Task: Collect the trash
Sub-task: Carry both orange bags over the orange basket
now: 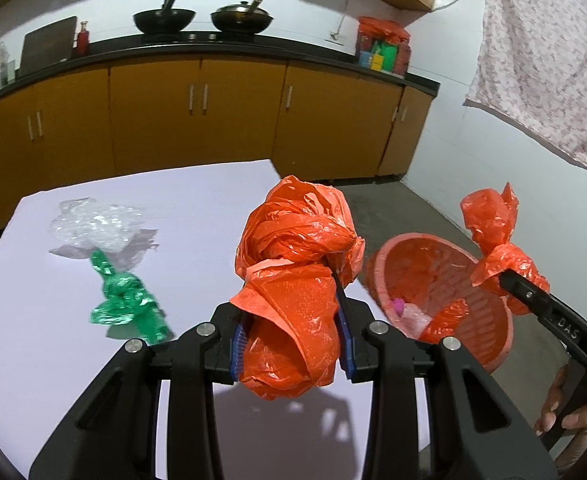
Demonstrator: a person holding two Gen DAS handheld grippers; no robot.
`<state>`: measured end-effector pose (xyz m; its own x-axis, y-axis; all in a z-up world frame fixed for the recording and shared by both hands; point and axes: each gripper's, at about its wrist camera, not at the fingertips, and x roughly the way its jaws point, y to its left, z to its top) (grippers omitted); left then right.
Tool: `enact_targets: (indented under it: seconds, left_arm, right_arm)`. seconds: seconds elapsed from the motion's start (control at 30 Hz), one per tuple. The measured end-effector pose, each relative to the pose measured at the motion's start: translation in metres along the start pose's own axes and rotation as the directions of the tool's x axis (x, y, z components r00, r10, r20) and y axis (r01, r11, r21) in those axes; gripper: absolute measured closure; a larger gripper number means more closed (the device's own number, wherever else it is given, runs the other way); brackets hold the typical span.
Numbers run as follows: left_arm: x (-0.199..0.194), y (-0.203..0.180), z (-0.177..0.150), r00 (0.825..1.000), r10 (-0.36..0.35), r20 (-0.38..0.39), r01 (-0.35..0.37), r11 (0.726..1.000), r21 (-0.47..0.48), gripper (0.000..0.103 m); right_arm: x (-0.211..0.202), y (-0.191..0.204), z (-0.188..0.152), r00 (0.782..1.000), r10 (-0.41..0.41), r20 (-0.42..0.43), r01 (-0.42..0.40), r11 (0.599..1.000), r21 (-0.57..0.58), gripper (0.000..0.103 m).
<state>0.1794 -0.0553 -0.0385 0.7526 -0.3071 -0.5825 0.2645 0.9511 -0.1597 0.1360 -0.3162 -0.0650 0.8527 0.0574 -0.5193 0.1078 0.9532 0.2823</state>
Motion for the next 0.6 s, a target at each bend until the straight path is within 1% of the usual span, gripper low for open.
enact_targets:
  seconds: [0.33, 0.6]
  left_arm:
    - [0.016, -0.036, 0.003, 0.997, -0.068, -0.022, 0.069, 0.997, 0.033, 0.067]
    - [0.033, -0.068, 0.005, 0.991, -0.124, -0.045, 0.127, 0.989, 0.069, 0.067]
  right_arm:
    - [-0.001, -0.02, 0.002, 1.0, -0.027, 0.007, 0.027, 0.999, 0.029, 0.07]
    - [0.0, -0.042, 0.004, 0.998, -0.059, 0.014, 0.058, 0.996, 0.061, 0.07]
